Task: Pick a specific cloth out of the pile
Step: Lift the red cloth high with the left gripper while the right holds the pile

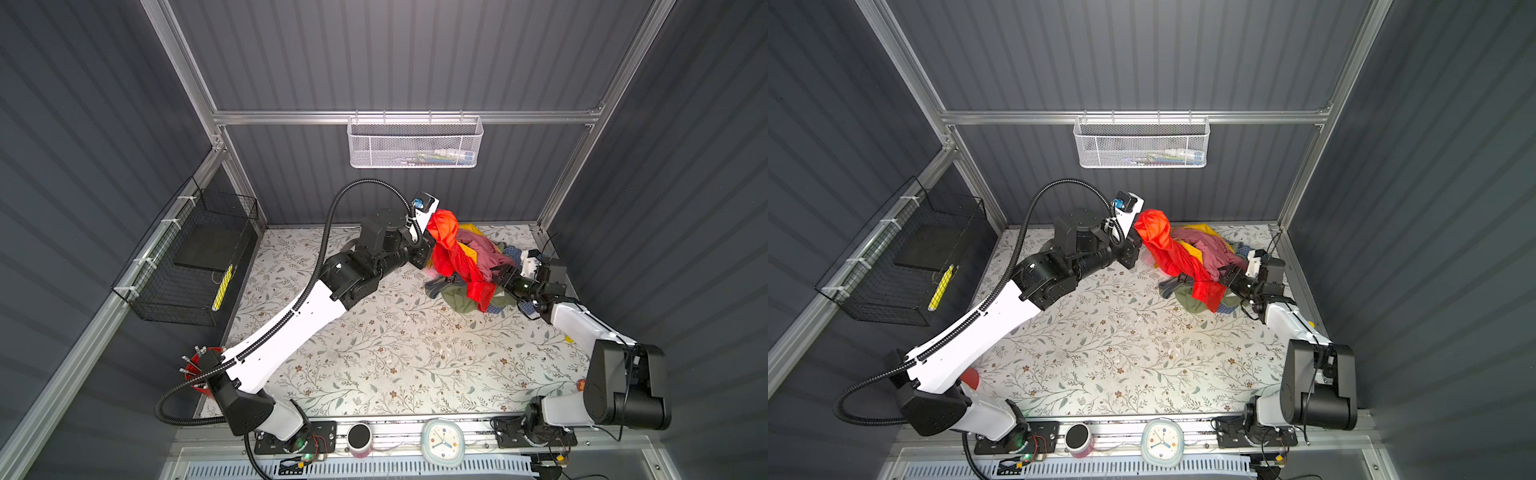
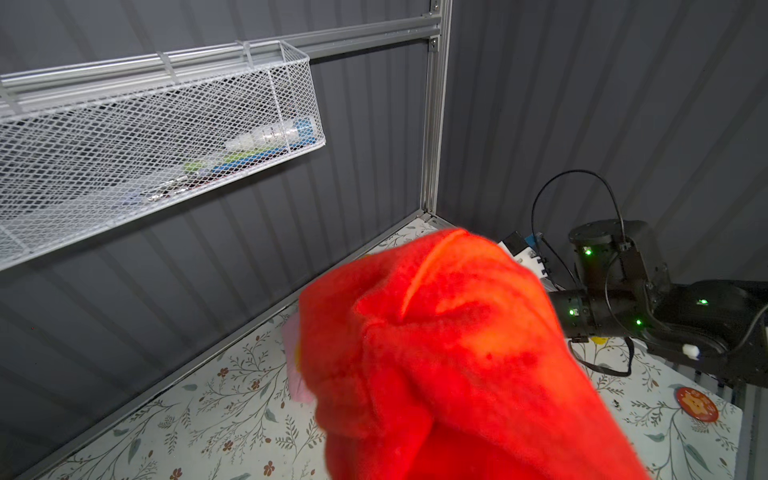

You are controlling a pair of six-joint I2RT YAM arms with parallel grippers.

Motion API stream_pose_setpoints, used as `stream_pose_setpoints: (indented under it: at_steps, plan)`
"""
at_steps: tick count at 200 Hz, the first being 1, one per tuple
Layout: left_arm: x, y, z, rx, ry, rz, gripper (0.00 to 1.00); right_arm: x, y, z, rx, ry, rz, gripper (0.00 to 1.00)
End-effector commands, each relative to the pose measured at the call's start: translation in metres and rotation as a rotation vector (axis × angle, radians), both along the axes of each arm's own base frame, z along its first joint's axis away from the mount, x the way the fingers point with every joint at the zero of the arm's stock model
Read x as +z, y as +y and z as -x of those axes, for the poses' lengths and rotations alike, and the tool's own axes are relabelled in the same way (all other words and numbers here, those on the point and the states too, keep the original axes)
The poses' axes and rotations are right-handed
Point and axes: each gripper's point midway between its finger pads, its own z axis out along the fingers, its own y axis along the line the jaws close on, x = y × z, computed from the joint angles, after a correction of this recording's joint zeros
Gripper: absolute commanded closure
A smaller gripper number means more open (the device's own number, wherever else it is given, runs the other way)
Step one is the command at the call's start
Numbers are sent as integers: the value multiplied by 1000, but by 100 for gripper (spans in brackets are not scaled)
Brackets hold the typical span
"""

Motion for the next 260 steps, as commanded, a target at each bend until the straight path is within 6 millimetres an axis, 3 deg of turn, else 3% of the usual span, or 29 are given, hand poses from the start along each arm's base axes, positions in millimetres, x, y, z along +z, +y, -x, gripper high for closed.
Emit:
stream_pose_setpoints:
  at_steps: [1,56,132,160,204,260]
  plan:
    - [71,11,6,11,-157,106,100,-11,-8,0,-23,27,28,27]
    - [98,17,7,24,-221,103,100,-11,-14,1,-44,27,49,21]
    - [137,52,16,117,-324,113,100,-15,-16,2,-52,36,61,17]
    - [146,65,19,152,-343,110,100,-15,-17,2,-59,37,67,3]
    - [153,79,22,199,-362,103,100,-15,-22,1,-80,42,77,1]
    - [176,108,30,279,-421,84,100,-18,-24,0,-94,58,80,1]
